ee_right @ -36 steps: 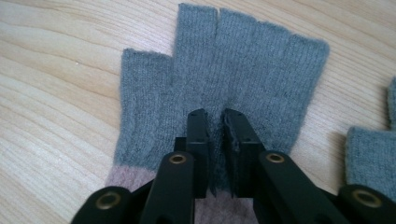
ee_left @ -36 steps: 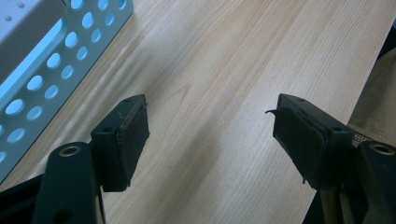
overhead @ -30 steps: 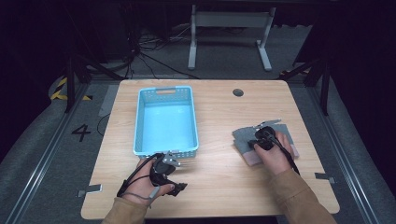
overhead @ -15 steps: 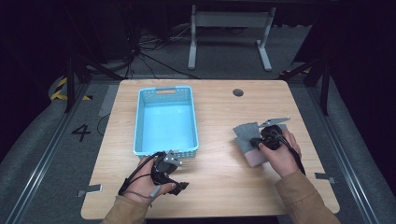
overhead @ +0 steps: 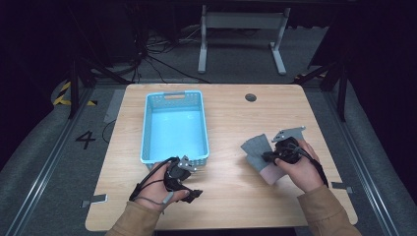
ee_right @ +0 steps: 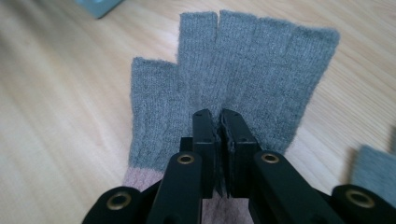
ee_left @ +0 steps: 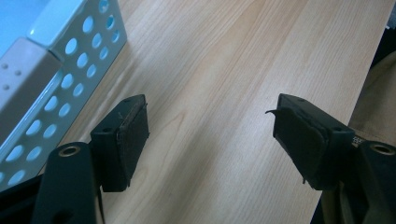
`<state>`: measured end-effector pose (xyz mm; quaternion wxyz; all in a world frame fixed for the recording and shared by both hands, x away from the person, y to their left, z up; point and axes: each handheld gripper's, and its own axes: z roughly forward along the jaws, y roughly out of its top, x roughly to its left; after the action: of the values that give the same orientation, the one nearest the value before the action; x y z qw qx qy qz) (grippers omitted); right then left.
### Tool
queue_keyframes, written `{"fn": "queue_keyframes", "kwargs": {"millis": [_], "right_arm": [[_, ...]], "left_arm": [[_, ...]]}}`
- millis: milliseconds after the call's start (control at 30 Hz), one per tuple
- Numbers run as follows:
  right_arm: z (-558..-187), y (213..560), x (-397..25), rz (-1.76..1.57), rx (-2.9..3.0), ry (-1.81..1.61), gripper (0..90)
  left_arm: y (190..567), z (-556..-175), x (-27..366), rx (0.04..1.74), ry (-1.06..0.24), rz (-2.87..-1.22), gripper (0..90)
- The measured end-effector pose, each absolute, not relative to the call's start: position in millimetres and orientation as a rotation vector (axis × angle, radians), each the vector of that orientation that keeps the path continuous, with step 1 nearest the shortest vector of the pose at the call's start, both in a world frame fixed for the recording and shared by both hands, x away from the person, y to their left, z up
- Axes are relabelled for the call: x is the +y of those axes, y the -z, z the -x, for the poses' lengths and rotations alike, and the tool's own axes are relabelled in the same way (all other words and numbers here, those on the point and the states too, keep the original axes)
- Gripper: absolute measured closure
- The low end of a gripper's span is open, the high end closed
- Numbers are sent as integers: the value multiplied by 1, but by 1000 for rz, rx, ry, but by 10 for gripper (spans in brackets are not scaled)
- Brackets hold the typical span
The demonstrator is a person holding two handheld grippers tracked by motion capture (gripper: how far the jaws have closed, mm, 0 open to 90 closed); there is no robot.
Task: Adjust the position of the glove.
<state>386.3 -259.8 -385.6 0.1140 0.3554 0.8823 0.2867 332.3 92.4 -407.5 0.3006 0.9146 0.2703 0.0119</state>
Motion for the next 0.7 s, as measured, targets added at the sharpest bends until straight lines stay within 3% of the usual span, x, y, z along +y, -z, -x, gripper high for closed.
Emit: {"fn": "queue_keyframes", "kwargs": {"millis": [700], "right_arm": [[-369, 416, -227, -525, 2876, -895, 853]], "left_arm": [[404, -342, 78, 720, -17, -2390, 305]]}}
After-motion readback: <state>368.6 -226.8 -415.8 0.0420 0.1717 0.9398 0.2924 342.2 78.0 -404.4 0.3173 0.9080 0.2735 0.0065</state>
